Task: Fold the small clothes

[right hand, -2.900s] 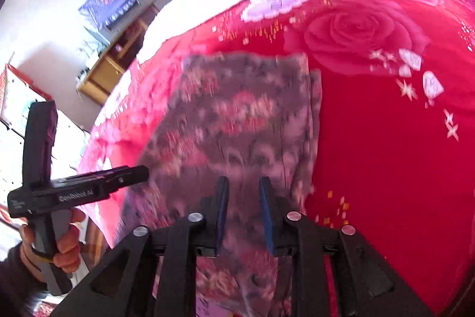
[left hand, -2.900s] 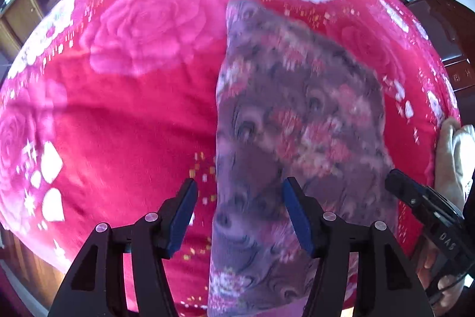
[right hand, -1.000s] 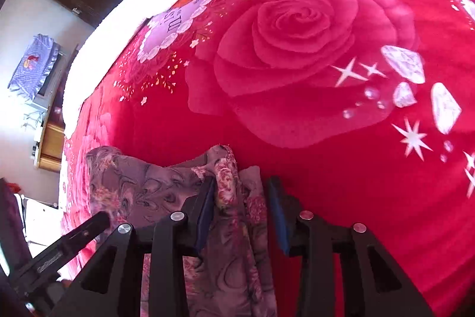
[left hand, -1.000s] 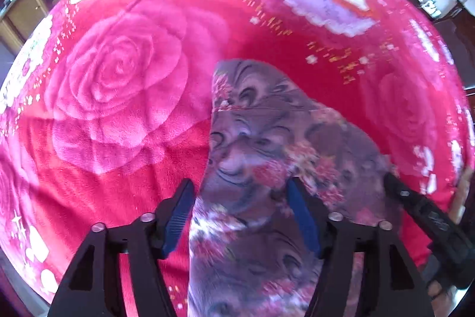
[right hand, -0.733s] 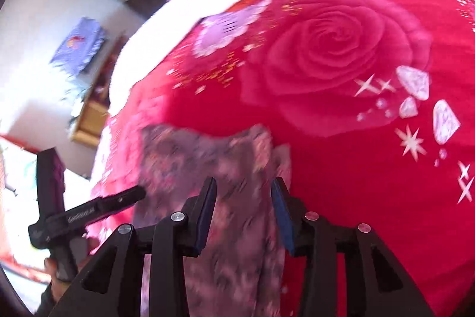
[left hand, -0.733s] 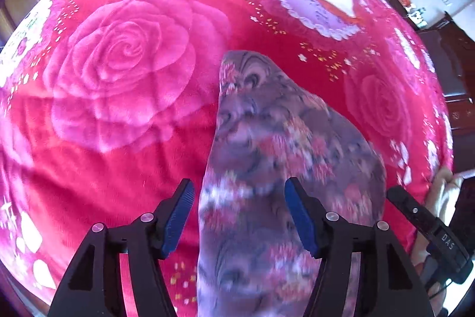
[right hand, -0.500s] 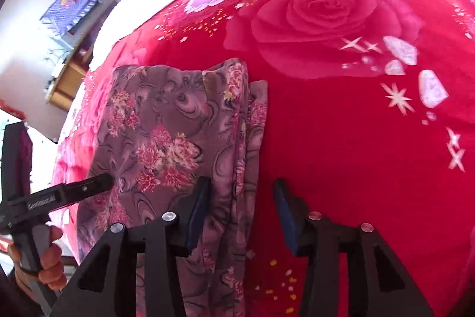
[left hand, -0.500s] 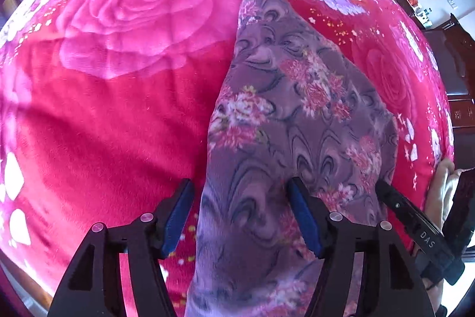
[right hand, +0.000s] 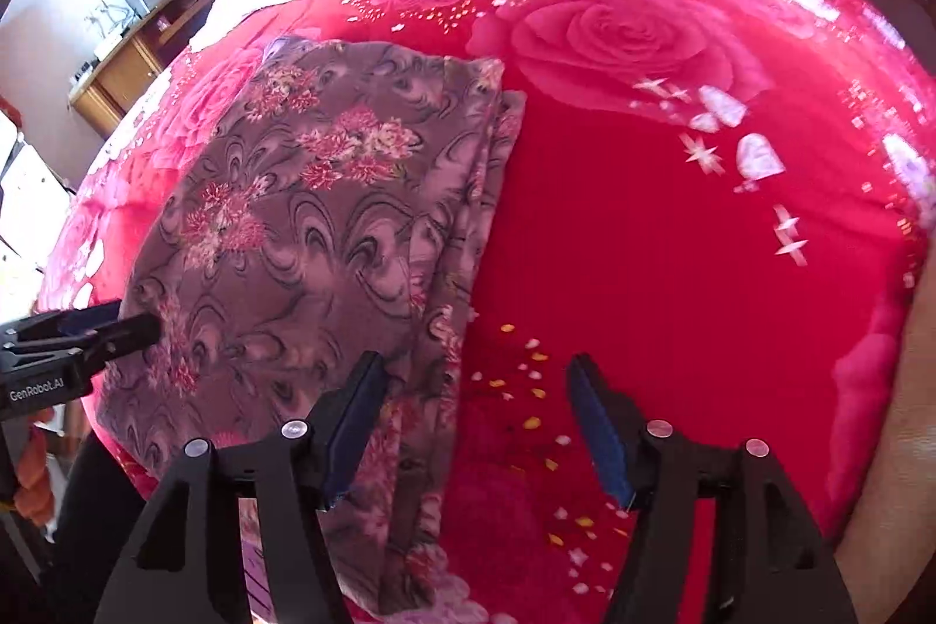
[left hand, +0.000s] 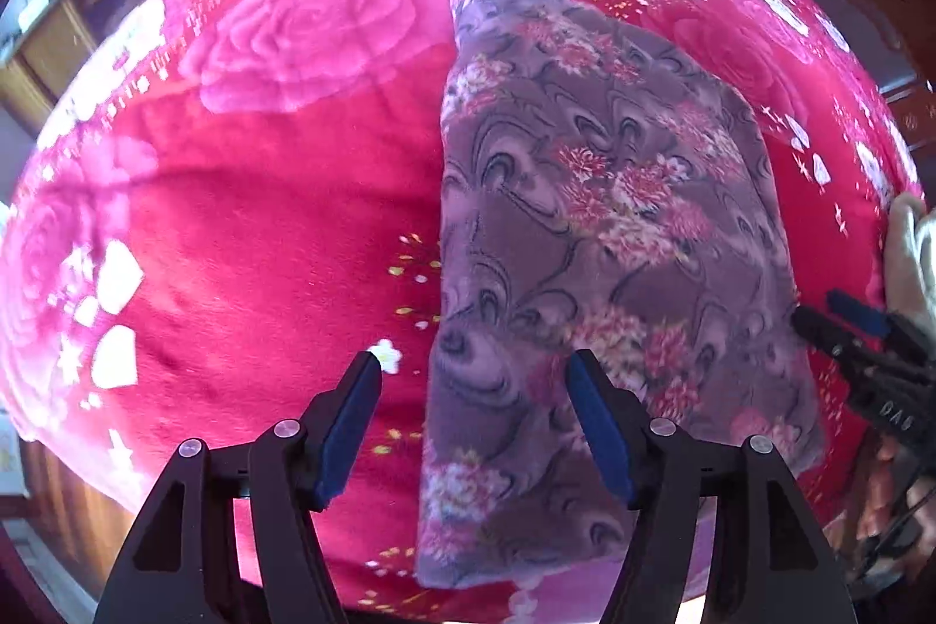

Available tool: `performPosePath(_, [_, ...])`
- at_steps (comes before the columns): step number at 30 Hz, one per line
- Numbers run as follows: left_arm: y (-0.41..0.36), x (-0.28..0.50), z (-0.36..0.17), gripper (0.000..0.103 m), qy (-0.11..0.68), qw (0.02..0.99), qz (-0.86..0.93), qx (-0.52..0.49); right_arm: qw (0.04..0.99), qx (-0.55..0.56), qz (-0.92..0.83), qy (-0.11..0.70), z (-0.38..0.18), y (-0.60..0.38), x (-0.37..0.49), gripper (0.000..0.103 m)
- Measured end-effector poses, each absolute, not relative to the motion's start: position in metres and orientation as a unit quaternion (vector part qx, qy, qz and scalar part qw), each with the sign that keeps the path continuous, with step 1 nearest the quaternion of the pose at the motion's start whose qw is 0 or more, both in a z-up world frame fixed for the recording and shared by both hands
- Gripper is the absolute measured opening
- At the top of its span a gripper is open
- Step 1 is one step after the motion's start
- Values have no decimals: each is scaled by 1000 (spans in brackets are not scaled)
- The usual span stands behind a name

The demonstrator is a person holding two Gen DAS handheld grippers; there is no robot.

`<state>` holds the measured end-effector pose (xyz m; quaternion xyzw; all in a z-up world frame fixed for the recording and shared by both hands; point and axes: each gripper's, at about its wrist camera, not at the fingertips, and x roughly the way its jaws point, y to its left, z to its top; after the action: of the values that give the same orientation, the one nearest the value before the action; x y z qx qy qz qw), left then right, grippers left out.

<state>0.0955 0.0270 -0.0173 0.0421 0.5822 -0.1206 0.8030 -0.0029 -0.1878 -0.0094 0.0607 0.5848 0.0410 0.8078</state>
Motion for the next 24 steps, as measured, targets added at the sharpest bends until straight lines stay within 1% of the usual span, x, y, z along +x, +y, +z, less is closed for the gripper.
performPosePath(2, [23, 78, -9, 64, 565, 816, -113, 52, 814, 41, 28, 578, -1, -186, -13, 69])
performPosePath(4, [24, 66, -5, 64, 559, 821, -111, 43, 819, 47, 16, 572, -4, -199, -28, 76])
performPosePath(7, [26, 55, -4, 64, 557, 823, -108, 29, 818, 75, -12, 571, -12, -211, -46, 77])
performPosePath(10, [24, 43, -1, 64, 550, 827, -106, 40, 808, 104, -28, 579, -14, -219, -45, 78])
performPosePath(12, [24, 38, 1, 64, 546, 829, -107, 47, 817, 107, -33, 566, -8, -218, -47, 83])
performPosePath(13, [24, 36, 1, 64, 545, 830, -107, 49, 824, 104, -36, 556, -3, -218, -49, 89])
performPosePath(17, [26, 24, 15, 65, 525, 842, -104, 65, 846, 86, -36, 525, 13, -212, -56, 97])
performPosePath(24, [30, 2, 28, 65, 481, 866, -88, 106, 860, 38, -28, 509, 23, -197, -61, 100])
